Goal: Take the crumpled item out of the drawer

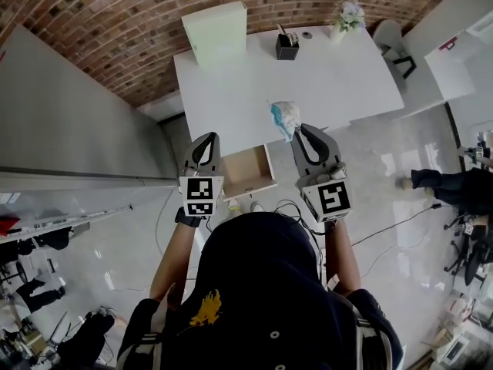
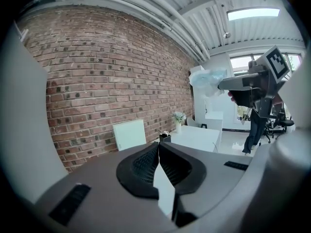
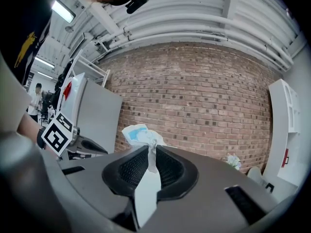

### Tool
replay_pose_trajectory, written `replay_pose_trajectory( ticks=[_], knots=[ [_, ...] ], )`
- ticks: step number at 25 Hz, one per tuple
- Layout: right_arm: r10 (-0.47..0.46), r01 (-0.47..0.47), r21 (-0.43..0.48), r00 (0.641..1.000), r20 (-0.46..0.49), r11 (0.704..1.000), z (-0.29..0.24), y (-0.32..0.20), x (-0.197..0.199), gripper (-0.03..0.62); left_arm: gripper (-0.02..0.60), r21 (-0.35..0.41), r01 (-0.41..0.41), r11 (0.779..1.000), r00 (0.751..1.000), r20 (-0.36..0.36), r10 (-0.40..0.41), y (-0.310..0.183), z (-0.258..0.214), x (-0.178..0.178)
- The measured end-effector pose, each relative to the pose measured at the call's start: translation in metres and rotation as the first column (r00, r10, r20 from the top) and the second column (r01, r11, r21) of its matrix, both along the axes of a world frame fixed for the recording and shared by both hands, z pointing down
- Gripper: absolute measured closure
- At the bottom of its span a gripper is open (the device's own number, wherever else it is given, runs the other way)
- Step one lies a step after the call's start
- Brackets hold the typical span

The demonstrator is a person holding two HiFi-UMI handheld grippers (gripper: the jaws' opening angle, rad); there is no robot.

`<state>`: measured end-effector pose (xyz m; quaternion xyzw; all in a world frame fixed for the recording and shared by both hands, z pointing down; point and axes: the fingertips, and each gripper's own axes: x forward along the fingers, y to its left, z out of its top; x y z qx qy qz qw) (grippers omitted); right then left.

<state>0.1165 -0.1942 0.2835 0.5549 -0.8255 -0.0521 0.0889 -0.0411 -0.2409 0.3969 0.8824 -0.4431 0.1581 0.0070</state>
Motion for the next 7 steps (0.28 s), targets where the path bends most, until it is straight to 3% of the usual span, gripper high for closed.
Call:
replay_pose_trajectory(
  ticks=[7],
  knots=[
    [-0.022,0.021,0.044,0.999,0.036,0.999,-0.0103,0.0021,-0.0061,0.52,0.563,-0.005,0.019,1.0,1.0,0.004,-0.019,-0.001,0.0049,-0.0066]
  ],
)
